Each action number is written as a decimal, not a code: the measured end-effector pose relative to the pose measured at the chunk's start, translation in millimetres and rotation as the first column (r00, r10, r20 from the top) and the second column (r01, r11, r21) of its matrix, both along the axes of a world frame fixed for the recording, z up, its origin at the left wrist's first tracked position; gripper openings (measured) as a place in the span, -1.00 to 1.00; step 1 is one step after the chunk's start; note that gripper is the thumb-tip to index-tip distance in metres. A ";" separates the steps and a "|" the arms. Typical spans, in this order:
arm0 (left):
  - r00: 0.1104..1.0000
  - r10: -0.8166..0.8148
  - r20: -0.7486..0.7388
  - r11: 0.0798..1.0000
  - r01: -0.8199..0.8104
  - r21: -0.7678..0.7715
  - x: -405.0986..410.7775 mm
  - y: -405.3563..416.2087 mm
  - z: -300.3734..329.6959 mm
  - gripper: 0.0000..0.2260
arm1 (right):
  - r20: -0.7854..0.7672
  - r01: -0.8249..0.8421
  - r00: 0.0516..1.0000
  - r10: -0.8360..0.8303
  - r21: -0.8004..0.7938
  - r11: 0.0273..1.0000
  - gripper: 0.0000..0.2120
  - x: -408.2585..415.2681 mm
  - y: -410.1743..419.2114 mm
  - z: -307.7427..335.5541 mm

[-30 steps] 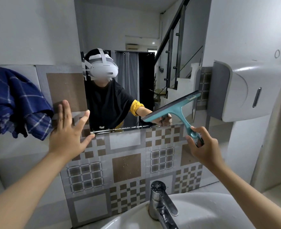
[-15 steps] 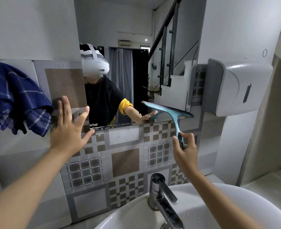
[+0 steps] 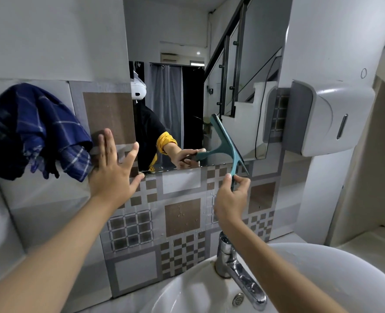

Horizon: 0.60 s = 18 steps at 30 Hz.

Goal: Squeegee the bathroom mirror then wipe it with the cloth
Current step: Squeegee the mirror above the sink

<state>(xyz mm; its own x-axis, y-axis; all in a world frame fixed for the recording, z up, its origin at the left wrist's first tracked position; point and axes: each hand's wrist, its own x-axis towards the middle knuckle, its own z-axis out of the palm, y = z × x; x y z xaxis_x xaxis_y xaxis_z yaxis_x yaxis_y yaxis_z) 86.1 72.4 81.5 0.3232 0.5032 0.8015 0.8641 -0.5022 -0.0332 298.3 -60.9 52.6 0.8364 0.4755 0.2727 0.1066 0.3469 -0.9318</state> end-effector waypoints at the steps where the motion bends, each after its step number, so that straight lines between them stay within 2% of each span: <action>1: 1.000 -0.004 -0.001 1.000 0.004 0.001 2.6 -0.4 -0.1 -0.30 | -0.022 -0.011 1.000 0.011 0.011 1.000 -0.90 -2.8 1.8 -0.5; 8: 0.999 -0.041 -0.024 0.999 0.041 0.003 20.5 -6.6 4.4 -0.30 | -0.042 -0.049 0.998 0.050 0.036 0.998 -0.91 -35.6 5.0 1.1; 10: 0.997 0.073 0.008 0.997 -0.073 -0.021 -50.9 -6.6 9.8 -0.29 | -0.025 -0.179 0.983 0.179 0.018 0.984 -0.92 -117.6 18.5 1.1; 11: 0.997 0.075 -0.011 0.997 -0.075 -0.009 -49.1 -6.3 11.9 -0.29 | -0.003 -0.179 0.984 0.179 0.022 0.984 -0.92 -125.1 17.4 -1.2; 18: 0.999 -0.017 -0.028 0.988 0.013 -0.152 -38.5 -13.6 22.8 -0.16 | 0.074 -0.240 0.969 0.236 0.049 0.970 -0.89 -150.2 16.5 -15.9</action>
